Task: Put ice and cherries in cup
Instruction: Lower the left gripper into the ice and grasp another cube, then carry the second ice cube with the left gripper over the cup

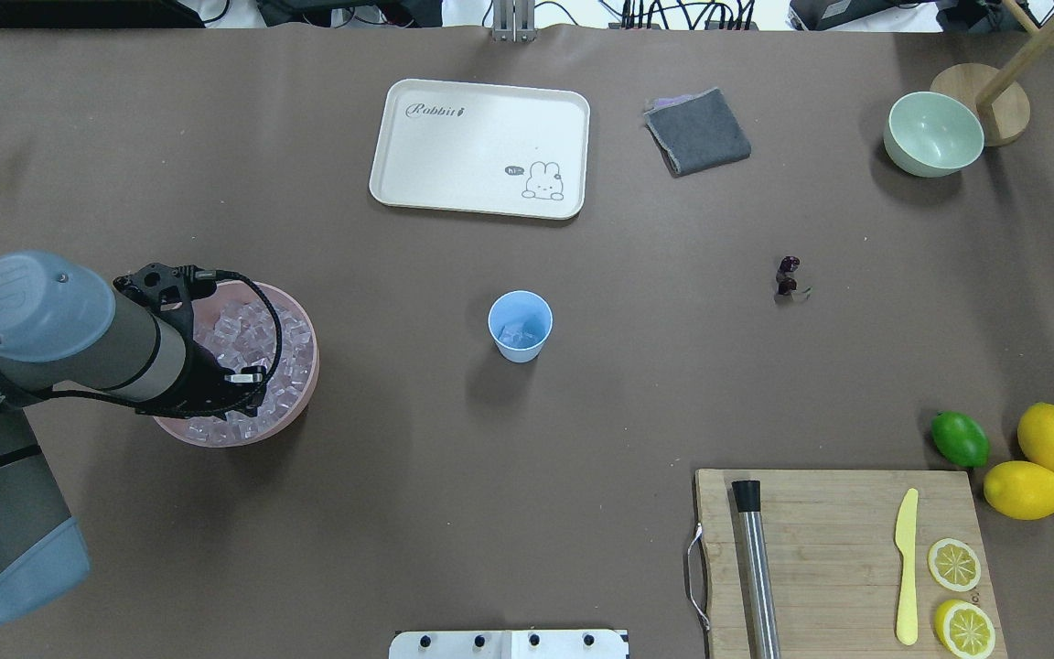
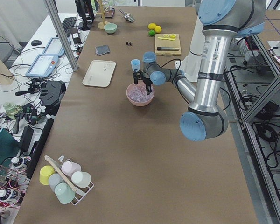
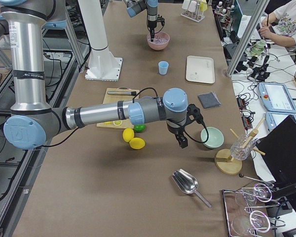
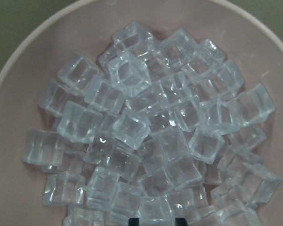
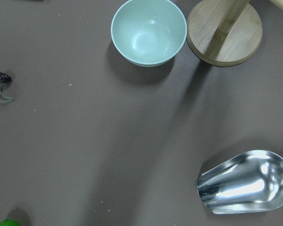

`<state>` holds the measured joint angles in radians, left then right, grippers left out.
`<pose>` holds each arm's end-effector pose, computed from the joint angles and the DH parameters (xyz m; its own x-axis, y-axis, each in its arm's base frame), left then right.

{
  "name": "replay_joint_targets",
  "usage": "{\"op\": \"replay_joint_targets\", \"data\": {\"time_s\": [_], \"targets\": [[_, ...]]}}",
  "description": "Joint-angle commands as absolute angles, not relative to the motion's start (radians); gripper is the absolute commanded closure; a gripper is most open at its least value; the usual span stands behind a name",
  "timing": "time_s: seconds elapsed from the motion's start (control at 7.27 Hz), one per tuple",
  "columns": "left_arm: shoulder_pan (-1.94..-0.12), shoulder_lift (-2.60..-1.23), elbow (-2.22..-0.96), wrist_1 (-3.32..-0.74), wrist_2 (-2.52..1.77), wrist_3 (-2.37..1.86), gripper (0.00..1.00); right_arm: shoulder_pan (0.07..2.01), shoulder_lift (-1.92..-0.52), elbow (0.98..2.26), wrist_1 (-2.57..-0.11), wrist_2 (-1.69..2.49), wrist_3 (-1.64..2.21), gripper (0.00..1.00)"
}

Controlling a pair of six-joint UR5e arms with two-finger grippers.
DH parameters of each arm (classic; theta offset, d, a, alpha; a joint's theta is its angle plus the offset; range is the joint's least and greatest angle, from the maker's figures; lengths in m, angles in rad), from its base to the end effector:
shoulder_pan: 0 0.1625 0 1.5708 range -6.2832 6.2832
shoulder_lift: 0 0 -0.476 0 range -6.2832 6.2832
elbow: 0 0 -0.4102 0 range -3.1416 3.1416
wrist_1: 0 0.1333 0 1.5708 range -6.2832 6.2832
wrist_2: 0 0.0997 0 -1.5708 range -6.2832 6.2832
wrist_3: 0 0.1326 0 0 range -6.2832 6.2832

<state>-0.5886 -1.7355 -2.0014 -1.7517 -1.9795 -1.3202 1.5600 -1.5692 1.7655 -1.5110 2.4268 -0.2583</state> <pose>0.4327 -0.3858 0.4190 0.6439 -0.1562 -0.7490 0.1220 0.9874 -0.1010 0.0275 -0.5219 0.6173 0.6290 -0.4389 0.6417 0.1770 0.8846 0.4315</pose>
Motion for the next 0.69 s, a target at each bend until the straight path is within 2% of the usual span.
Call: {"op": "replay_joint_targets", "data": {"time_s": [0.0,0.14,0.28,0.41,0.55], "targets": [[-0.629,-1.753,-2.016,-1.744,-1.98,-1.198,1.0,1.56,-1.569,1.766,-1.511,2.427,-0.258,0.01],[-0.687,-1.873,-2.0,-1.732,-1.983,-1.08,1.0,1.56,-1.569,1.767,-1.511,2.428,-0.258,0.01],[-0.695,-2.084,-1.968,-1.512,-1.983,-1.083,1.0,1.56,-1.572,1.767,-1.511,2.434,-0.256,0.01],[-0.692,-2.316,-1.844,-1.364,-1.98,-1.083,1.0,1.559,-1.569,1.767,-1.511,2.436,-0.25,0.01],[-0.684,-2.432,-1.713,-1.391,-1.98,-1.088,1.0,1.559,-1.568,1.766,-1.511,2.436,-0.252,0.01]]}}
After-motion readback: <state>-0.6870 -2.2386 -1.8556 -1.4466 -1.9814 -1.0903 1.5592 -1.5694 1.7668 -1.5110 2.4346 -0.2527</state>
